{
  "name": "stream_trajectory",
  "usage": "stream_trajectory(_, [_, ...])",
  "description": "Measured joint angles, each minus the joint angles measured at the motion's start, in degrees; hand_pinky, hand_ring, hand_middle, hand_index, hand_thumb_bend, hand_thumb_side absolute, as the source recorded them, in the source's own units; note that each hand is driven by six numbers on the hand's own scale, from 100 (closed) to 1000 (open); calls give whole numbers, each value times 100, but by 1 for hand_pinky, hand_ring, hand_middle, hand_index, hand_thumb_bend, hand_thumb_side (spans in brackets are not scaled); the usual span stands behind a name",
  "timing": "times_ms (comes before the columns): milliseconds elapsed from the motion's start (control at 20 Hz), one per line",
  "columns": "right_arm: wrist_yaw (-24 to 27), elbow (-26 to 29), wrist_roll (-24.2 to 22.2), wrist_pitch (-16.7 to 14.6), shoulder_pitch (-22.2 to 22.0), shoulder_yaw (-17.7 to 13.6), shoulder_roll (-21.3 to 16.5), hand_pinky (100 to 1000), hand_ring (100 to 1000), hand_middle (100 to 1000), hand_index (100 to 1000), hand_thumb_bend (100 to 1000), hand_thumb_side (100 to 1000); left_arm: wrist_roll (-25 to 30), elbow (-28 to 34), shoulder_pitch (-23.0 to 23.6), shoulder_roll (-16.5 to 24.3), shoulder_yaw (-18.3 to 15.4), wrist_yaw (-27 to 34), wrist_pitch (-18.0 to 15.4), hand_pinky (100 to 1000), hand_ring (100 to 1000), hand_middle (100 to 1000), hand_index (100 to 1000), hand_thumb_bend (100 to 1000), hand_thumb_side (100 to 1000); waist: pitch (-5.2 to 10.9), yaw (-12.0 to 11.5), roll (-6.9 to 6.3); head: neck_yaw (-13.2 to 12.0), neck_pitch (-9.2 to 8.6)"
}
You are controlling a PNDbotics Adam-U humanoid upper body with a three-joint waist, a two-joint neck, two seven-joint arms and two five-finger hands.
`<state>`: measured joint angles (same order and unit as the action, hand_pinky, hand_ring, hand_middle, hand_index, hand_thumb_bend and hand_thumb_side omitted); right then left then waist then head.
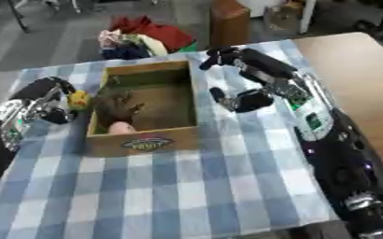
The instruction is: Pick up objects on the table and place them in the box.
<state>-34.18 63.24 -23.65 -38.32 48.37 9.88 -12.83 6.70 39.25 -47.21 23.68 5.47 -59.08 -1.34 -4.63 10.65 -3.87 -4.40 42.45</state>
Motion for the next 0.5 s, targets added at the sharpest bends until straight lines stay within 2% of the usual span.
stream_trajectory(200, [0, 1, -4, 3, -1, 0, 0, 807, 962, 741, 850, 100, 199, -56, 0, 0, -4, -3, -26, 36, 657, 557, 583, 696, 298, 100, -24, 24, 2, -3, -14])
stream_trajectory(500, [0, 2, -9, 6, -2, -2, 0, 807, 963, 741, 850, 100, 199, -435, 7, 3, -52, -14, -44, 148, 596, 445, 437, 538, 274, 100, -27, 9, -1, -4, -16])
